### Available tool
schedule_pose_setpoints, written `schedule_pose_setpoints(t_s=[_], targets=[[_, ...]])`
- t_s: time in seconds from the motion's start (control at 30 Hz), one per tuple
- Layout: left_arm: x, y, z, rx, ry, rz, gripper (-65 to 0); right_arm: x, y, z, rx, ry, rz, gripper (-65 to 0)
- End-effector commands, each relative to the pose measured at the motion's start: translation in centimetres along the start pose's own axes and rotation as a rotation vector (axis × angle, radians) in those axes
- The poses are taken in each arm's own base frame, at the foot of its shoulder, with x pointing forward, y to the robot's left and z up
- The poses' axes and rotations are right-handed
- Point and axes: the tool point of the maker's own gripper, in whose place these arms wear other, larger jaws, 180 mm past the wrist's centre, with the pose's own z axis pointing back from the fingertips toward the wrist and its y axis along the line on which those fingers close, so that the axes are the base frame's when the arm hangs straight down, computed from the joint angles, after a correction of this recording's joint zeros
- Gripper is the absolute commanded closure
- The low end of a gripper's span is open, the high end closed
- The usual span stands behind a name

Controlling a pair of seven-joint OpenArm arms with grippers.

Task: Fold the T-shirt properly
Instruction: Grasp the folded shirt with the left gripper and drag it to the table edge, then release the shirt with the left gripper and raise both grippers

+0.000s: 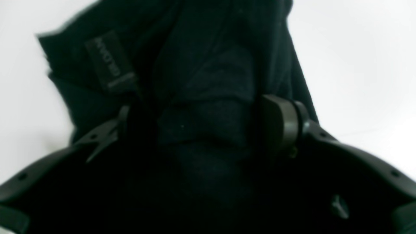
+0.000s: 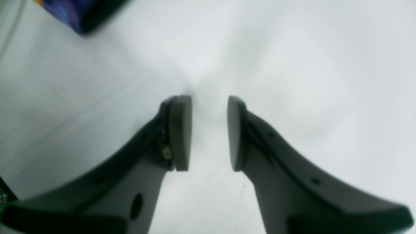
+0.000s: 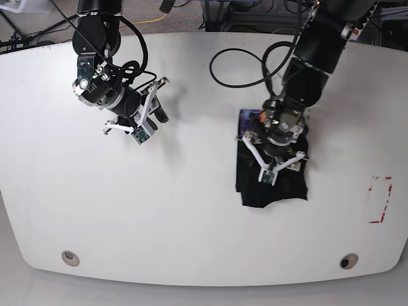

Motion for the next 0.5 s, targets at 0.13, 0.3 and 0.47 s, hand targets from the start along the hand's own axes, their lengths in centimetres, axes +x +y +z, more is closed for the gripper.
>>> schedule_pose_setpoints(t_s=[0.13,0.3,0.47], targets=[[-7.0,9.3,2.7,0.027,0.172,0.001,-44.0,1.4,-0.3,0.5,-0.009,-0.047,0.017,-17.3],[-8.7,14.5,4.9,0.019,0.158,0.02,-44.0,1.4,-0.3,0.5,-0.009,-0.047,0.018,-17.3],[-10.5,19.6,7.4,0.053,0.144,0.057,-44.0,1.4,-0.3,0.5,-0.007,-0.046,0.018,-17.3]])
